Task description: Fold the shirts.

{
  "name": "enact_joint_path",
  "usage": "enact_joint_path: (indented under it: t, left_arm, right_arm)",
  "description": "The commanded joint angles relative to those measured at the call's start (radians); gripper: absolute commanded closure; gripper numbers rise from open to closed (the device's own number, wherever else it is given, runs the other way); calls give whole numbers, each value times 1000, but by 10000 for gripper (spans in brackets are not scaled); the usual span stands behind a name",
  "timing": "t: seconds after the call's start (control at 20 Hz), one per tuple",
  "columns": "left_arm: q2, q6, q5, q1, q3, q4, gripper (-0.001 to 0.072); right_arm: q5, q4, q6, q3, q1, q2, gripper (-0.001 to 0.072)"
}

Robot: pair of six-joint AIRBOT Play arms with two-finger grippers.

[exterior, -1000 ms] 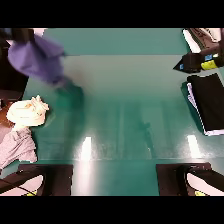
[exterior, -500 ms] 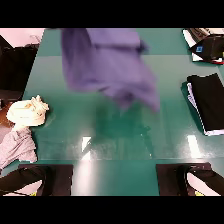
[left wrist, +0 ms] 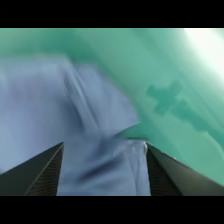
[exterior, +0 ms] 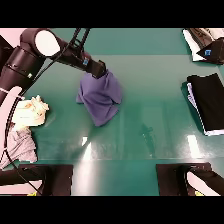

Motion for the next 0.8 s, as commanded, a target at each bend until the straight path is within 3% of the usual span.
enact_joint_path:
  t: [0.0, 0.15, 0.4, 0.75]
  left_arm:
    - [-27, -85, -190, 76, -27, 7, 117]
    - [5, -93, -225, 99, -197, -56, 117]
    - [115, -96, 21, 95, -647, -158, 117]
    - [116, -85, 312, 95, -853, -356, 117]
  right_arm:
    - [7, -1, 0, 0, -3, 1, 693]
    - [6, -1, 0, 0, -3, -2, 693]
    - [16, 1, 0, -3, -3, -38, 692]
    - [66, 0, 0, -3, 43, -134, 692]
